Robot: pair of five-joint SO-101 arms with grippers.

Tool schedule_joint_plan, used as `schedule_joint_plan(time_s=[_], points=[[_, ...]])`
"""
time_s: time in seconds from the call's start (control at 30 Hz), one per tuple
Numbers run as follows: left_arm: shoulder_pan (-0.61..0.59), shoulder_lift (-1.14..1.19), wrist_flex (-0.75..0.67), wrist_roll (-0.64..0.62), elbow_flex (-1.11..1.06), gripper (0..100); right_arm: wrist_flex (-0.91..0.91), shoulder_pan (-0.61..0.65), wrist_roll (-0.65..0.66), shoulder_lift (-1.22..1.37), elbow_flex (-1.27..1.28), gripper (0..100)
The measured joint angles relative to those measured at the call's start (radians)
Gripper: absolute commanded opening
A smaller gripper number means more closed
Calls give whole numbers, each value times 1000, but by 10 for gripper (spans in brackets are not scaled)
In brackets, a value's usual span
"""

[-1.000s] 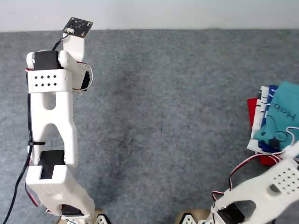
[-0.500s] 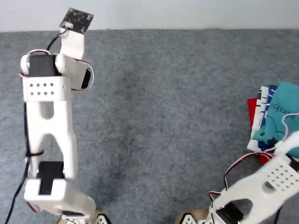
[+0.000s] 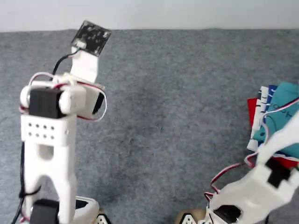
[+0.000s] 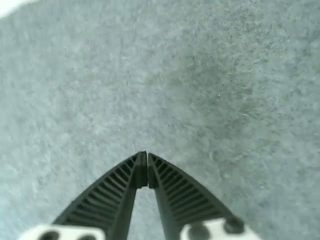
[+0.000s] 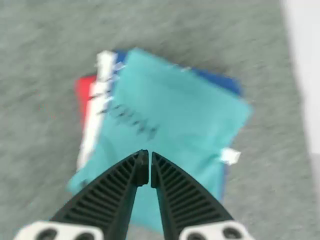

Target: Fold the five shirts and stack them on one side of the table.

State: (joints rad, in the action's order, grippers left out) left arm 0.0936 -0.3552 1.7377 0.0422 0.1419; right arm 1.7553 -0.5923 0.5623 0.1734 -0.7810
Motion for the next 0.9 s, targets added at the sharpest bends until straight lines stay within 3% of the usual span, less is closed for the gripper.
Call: schedule_joint_plan(time_s=[0.2, 0.37, 0.57, 0.9], points=[[11, -143, -9, -170, -103, 14, 0, 133, -184, -296, 423, 9], [11, -267, -112, -259, -282, 13, -34, 261, -311, -483, 683, 9], [11, -465, -331, -315, -620, 13, -209, 374, -439, -703, 1011, 9], [12, -910, -764, -321, -1223, 13, -655, 491, -451, -1160, 1637, 9]])
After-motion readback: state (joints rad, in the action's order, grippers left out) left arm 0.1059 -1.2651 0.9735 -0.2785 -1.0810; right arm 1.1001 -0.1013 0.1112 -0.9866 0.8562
